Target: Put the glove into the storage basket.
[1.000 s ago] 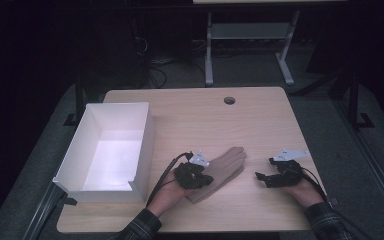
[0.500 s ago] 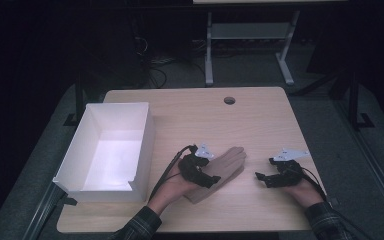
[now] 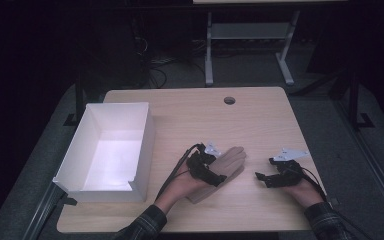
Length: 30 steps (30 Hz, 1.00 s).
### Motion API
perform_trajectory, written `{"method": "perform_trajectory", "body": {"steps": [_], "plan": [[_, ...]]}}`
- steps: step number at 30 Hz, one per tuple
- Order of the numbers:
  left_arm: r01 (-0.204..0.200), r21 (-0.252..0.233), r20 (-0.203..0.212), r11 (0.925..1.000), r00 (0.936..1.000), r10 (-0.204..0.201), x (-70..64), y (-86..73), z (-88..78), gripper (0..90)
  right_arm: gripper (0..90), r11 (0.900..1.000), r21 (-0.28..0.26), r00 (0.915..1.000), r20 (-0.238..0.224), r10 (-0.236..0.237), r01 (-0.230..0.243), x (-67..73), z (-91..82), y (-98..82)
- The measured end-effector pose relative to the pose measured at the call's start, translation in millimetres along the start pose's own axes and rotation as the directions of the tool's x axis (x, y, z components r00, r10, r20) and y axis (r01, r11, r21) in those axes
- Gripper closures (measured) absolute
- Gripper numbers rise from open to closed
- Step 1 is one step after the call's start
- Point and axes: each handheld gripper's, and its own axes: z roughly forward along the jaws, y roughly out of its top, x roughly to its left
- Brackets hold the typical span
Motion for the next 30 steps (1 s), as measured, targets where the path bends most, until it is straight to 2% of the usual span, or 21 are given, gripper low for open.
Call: {"method": "perform_trajectory", "body": {"steps": [2, 8, 15, 17, 18, 19, 20, 21, 24, 26, 28, 30], "plan": [[-0.007, 0.021, -0.014, 0.9998, 0.9999, 0.007, -2.5, -2.5, 7.3, 15.8, 18.8, 1.0, 0.0, 1.0, 0.001, 0.0, 0.0, 0.1, 0.2, 0.2], [-0.005, 0.016, -0.012, 0.9999, 0.9999, 0.005, -4.3, -5.5, 10.9, 17.4, 18.8, 1.0, -0.001, 1.0, 0.001, 0.0, 0.0, 0.1, 0.2, 0.2], [-0.027, 0.006, 0.01, 0.9996, 0.9996, 0.027, -6.0, -7.4, 8.5, 34.7, 18.8, 1.0, 0.0, 1.0, 0.001, 0.001, -0.001, 0.2, 0.2, 0.2], [-0.018, -0.002, 0.048, 0.9998, 0.9987, 0.018, -5.9, -7.7, 6.9, 45.2, 18.8, 1.0, 0.001, 1.0, 0.001, 0.003, -0.003, 0.5, 0.2, 0.2], [-0.018, -0.002, 0.048, 0.9998, 0.9987, 0.018, -5.9, -7.7, 6.9, 51.2, 18.8, 1.0, 0.001, 1.0, 0.001, 0.003, -0.003, 0.5, 0.2, 0.2], [-0.02, 0.008, 0.081, 0.9998, 0.9965, 0.019, -4.9, -7.6, 5.6, 57.7, 18.8, 1.0, 0.001, 1.0, 0.001, 0.003, -0.003, 0.5, 0.2, 0.2], [-0.02, 0.008, 0.081, 0.9998, 0.9965, 0.019, -4.9, -7.6, 5.6, 61.3, 18.8, 1.0, 0.001, 1.0, 0.001, 0.003, -0.003, 0.5, 0.2, 0.2], [0.001, 0.005, 0.1, 1.0, 0.995, -0.001, -4.8, -7.5, 5.7, 64.4, 18.8, 1.0, 0.001, 1.0, 0.001, 0.003, -0.003, 0.6, 0.3, 0.3], [0.013, 0.006, 0.109, 0.9999, 0.994, -0.014, -4.5, -7.2, 5.3, 68.0, 18.8, 1.0, 0.001, 1.0, 0.002, 0.004, -0.004, 0.7, 0.3, 0.3], [0.005, 0.018, 0.114, 0.9998, 0.9935, -0.006, -3.1, -6.3, 3.5, 69.0, 18.8, 1.0, 0.002, 1.0, 0.003, 0.004, -0.004, 0.7, 0.3, 0.4], [0.023, 0.023, 0.117, 0.9995, 0.9928, -0.026, -2.1, -5.3, 0.5, 69.2, 18.8, 1.0, 0.002, 1.0, 0.002, 0.004, -0.004, 0.7, 0.4, 0.4], [0.019, 0.032, 0.118, 0.9993, 0.9928, -0.023, -1.0, -4.5, -1.7, 69.2, 18.8, 1.0, 0.002, 1.0, 0.003, 0.004, -0.004, 0.7, 0.3, 0.4]]}}
